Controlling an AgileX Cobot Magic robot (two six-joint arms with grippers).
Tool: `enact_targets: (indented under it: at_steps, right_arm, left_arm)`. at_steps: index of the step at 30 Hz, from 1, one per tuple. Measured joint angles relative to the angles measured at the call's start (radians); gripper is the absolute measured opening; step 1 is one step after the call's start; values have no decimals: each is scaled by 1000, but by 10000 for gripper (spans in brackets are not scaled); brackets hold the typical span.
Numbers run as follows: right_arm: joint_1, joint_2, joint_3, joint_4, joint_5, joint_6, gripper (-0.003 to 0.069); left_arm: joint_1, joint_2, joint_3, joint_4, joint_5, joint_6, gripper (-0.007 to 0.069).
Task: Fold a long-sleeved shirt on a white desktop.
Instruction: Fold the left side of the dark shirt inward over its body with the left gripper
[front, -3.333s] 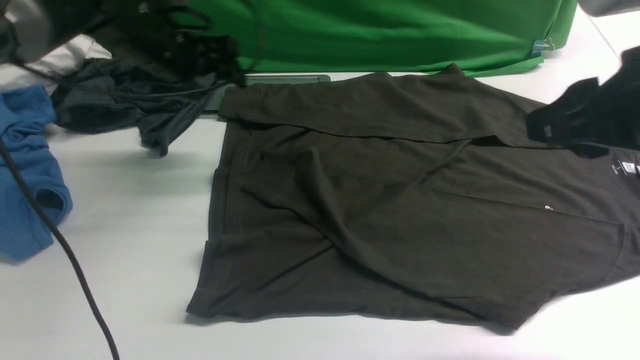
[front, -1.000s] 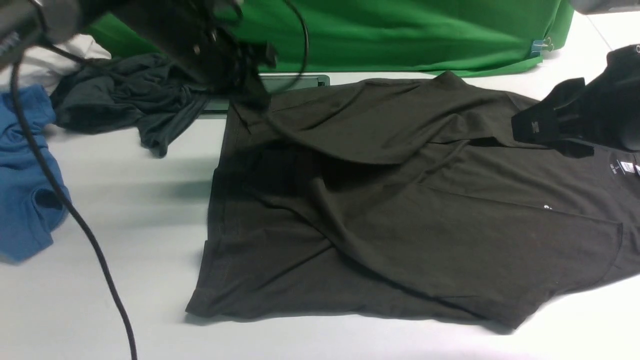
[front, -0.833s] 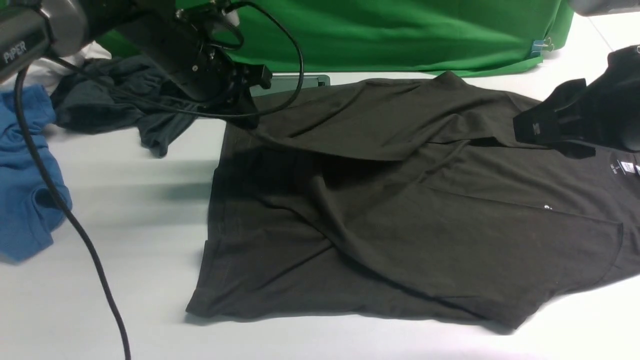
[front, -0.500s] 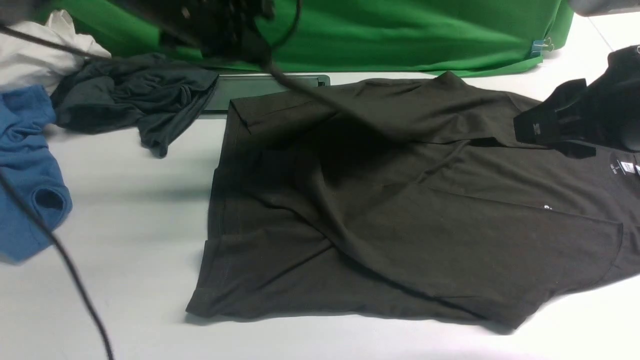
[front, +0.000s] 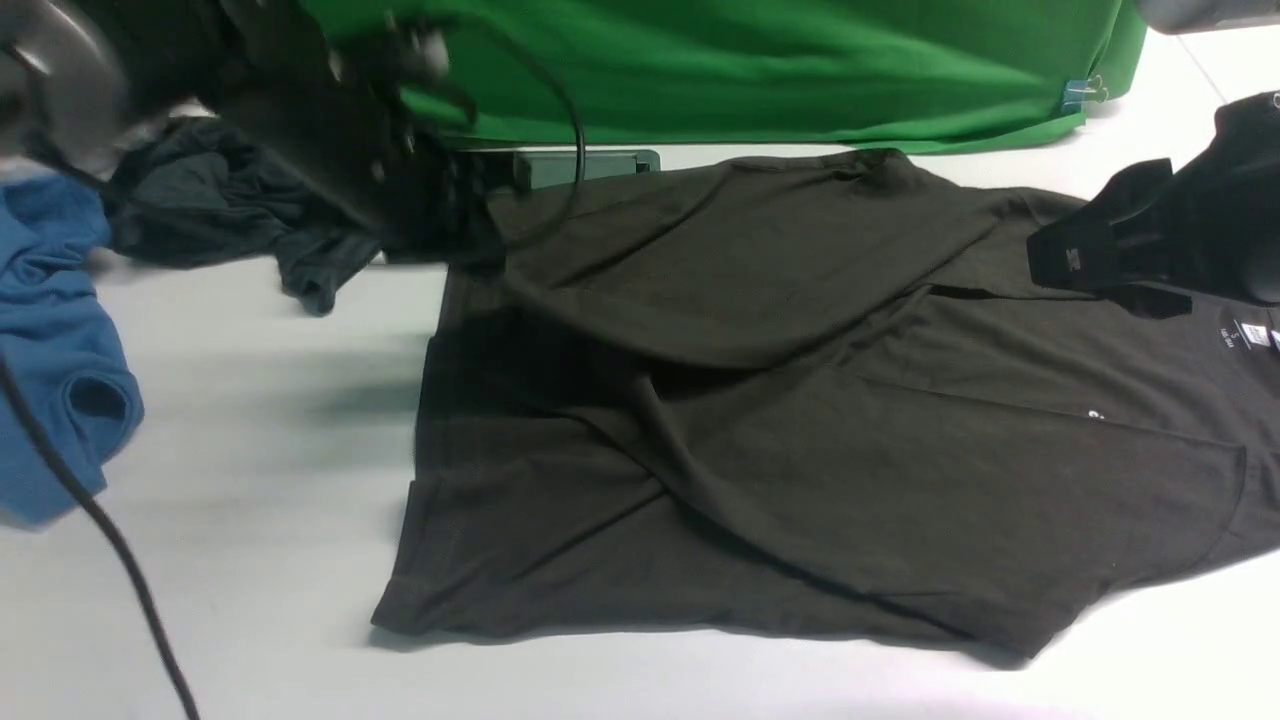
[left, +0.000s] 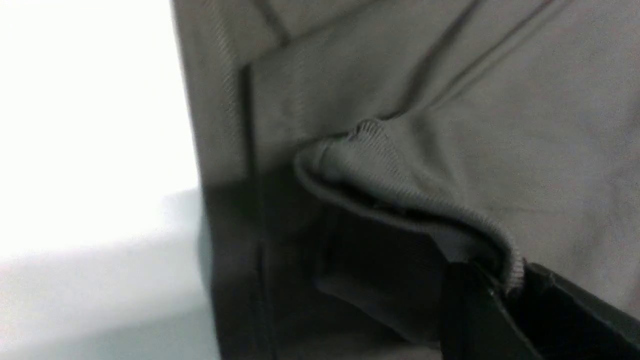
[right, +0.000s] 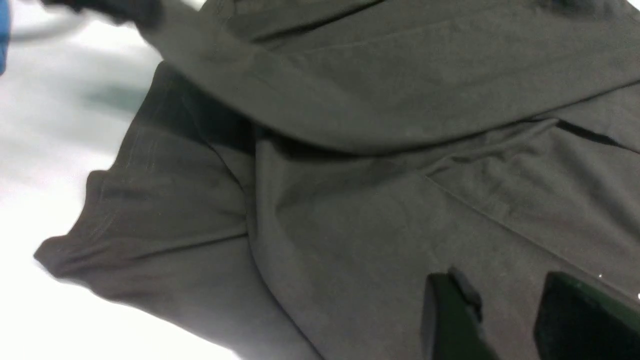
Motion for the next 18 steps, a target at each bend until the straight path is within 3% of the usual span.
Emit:
enact_targets:
  at_steps: [3,6,11,14,18]
  right_arm:
    - [0,0,0,0,0,0,241]
    - [0,0,0,0,0,0,241]
    - [0,0,0,0,30,-4,241]
    - [0,0,0,0,41,-15,248]
    - [0,0,0,-1,45,-15,291]
  left_arm:
    - [0,26,9,14,-40,0,177]
    - [-1,19,10,82,-40,-2,335]
    - [-2,-29,14,263,163,-30,608]
    - [-2,-86,71,296,261,-48,673]
    - [-2,-190,266,234,228,-48,692]
